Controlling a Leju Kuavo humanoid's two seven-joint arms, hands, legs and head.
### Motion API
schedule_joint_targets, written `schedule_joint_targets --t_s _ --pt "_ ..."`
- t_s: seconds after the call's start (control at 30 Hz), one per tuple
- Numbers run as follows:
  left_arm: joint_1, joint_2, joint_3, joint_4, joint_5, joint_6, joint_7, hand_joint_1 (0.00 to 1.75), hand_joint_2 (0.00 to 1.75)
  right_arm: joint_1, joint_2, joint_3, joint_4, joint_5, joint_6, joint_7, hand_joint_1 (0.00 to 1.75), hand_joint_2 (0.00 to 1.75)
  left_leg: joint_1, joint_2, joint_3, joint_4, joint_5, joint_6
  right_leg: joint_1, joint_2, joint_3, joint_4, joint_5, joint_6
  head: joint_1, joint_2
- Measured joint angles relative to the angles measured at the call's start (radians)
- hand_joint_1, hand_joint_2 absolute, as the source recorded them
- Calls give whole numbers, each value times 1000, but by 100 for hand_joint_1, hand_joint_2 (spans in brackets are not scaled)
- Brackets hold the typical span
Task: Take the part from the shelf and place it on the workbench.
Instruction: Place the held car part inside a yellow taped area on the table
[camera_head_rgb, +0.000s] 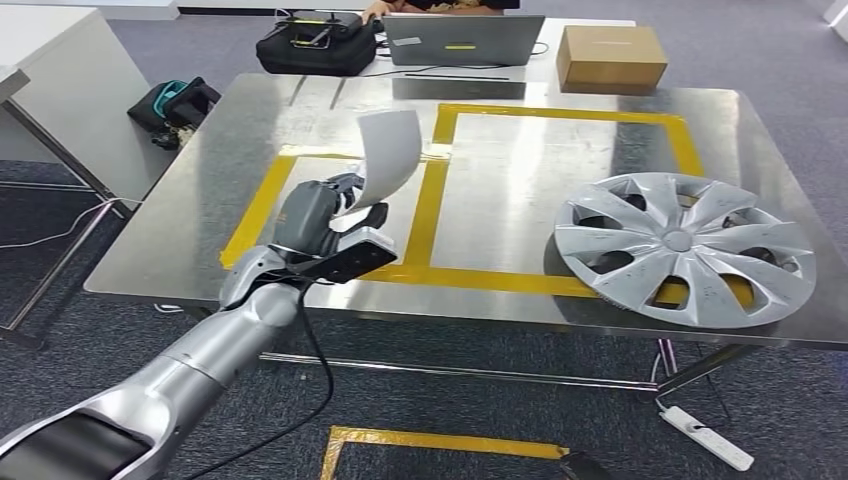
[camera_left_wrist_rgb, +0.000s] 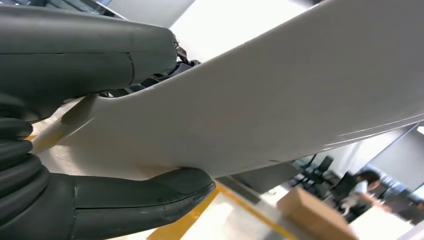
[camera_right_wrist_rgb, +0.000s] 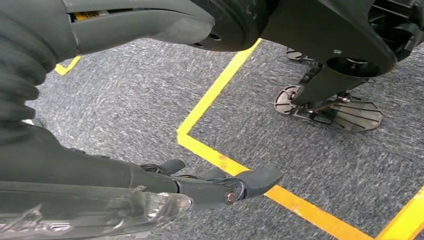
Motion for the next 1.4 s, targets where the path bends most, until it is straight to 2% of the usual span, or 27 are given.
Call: schedule_joint_targets --t_s 0.2,0.43,0.53,0.63,0.7,0.83,0.97,1.13,1.27,1.4 --pt "-82 -30 -80 239 -121 19 161 175 175 7 0 6 0 -17 -2 -1 0 175 0 0 0 0 0 0 0 0 -1 0 0 0 0 0" --pt "-95 -33 -149 370 -203 19 247 175 175 19 0 5 0 -29 -9 -3 0 175 0 0 -1 0 0 0 0 0 -1 0 0 0 0 0" --pt "-98 -33 -189 405 -288 26 368 175 175 26 -1 4 0 -42 -16 -3 0 175 0 0 -2 0 0 0 0 0 -1 0 0 0 0 0" --pt "-99 -31 -238 440 -388 35 559 175 175 35 -4 2 0 -50 -27 0 0 175 0 0 -2 0 0 0 0 0 -1 0 0 0 0 0" --pt "-101 -26 -270 458 -445 28 659 175 175 40 -6 2 0 -52 -32 4 0 175 0 0 -2 0 0 0 0 -1 -1 0 0 0 0 0" --pt "-105 -5 -340 485 -545 -9 764 175 175 45 -9 -3 0 -61 -35 11 0 175 0 0 -2 0 0 0 0 0 -1 0 0 0 0 0" --pt "-106 17 -378 499 -570 36 779 175 175 49 -11 -14 0 -73 -38 24 0 175 0 0 -2 0 0 1 0 -1 -2 0 0 0 0 0" --pt "-111 25 -366 504 -501 159 717 175 175 54 -12 -24 0 -74 -42 43 0 175 0 0 -2 0 0 1 0 0 -1 0 0 0 0 0" --pt "-114 25 -348 505 -482 172 702 175 175 57 -12 -28 0 -74 -43 45 0 175 0 0 -2 0 0 1 0 -1 -1 0 0 0 0 0" --pt "-114 23 -333 506 -474 193 673 0 175 57 -12 -29 0 -73 -43 40 0 0 0 0 -2 0 0 1 0 -1 -2 0 0 0 0 0"
